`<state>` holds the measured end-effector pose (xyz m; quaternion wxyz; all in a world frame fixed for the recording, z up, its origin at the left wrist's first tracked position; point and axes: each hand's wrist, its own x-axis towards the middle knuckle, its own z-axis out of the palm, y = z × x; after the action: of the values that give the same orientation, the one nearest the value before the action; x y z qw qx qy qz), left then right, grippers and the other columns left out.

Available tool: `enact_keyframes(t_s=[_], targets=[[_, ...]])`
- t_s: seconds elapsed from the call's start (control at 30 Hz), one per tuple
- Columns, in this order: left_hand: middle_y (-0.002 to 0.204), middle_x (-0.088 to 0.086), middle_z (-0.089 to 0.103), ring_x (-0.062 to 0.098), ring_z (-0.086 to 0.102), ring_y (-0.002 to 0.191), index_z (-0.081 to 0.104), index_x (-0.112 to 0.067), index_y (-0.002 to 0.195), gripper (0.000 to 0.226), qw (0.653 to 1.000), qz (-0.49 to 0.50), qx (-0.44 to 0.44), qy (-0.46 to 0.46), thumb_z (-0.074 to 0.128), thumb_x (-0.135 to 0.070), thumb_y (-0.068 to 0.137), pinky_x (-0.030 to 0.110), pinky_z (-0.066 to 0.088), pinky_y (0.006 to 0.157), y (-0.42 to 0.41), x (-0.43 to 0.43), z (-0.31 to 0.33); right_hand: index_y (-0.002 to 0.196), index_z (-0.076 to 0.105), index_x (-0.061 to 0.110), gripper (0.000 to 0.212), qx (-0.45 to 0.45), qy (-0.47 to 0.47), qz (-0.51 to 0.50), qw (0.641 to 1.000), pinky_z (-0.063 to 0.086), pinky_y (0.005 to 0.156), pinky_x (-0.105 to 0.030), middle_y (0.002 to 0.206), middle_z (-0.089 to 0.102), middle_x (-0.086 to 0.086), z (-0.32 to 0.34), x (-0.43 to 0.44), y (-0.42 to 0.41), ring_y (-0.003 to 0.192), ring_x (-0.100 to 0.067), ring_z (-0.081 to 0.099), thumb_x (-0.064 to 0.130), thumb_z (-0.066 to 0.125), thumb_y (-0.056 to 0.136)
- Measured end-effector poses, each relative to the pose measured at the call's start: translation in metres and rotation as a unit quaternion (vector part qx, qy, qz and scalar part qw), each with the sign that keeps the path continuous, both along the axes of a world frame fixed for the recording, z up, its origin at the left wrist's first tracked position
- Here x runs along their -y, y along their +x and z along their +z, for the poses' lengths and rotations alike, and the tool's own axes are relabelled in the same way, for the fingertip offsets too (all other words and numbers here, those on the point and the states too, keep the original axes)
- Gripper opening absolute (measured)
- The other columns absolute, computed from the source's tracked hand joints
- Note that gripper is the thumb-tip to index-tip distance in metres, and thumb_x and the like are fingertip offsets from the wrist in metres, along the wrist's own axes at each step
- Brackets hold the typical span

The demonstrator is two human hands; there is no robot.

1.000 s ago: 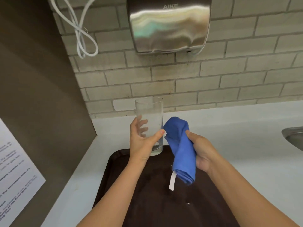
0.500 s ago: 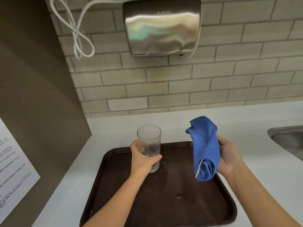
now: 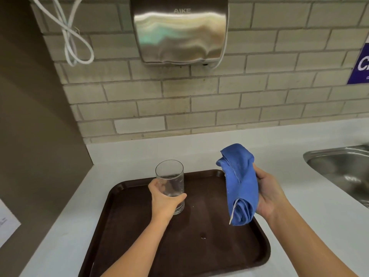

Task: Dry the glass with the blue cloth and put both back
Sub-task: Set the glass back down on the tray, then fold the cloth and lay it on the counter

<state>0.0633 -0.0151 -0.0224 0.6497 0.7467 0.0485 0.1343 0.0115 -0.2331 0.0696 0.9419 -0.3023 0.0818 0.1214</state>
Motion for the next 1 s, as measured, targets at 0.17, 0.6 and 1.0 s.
enact_keyframes(t_s=[0.17, 0.6, 1.0], targets=[[0.117, 0.001, 0.051, 0.014, 0.052, 0.104, 0.031, -0.023, 0.113, 0.081, 1.0, -0.004, -0.008, 0.005, 0.084, -0.005, 0.054, 0.021, 0.04, 0.081, 0.003, -0.001, -0.002, 0.102, 0.063, 0.008, 0.031, -0.006, 0.004, -0.003, 1.0, 0.059, 0.059, -0.028, 0.08, 0.072, -0.006, -0.002, -0.002, -0.001, 0.068, -0.019, 0.07, 0.029, 0.045, 0.09], [0.145, 0.001, 0.032, 0.02, 0.036, 0.129, 0.003, -0.033, 0.141, 0.126, 0.994, -0.044, -0.085, 0.057, 0.088, -0.021, 0.049, 0.039, 0.031, 0.11, -0.005, -0.019, -0.012, 0.1, 0.065, 0.007, 0.032, 0.009, -0.002, 0.006, 1.0, 0.059, 0.062, -0.028, 0.083, 0.074, -0.007, 0.005, -0.008, -0.003, 0.074, -0.018, 0.071, 0.03, 0.045, 0.09], [0.137, 0.003, 0.032, 0.021, 0.036, 0.123, 0.026, -0.022, 0.136, 0.088, 0.987, 0.14, 0.063, 0.038, 0.076, -0.006, 0.066, 0.034, 0.036, 0.105, -0.053, 0.004, 0.033, 0.105, 0.063, 0.014, 0.032, 0.012, -0.08, -0.08, 0.994, 0.058, 0.063, -0.031, 0.094, 0.074, -0.003, 0.012, 0.003, -0.016, 0.082, -0.017, 0.071, 0.034, 0.041, 0.092]])
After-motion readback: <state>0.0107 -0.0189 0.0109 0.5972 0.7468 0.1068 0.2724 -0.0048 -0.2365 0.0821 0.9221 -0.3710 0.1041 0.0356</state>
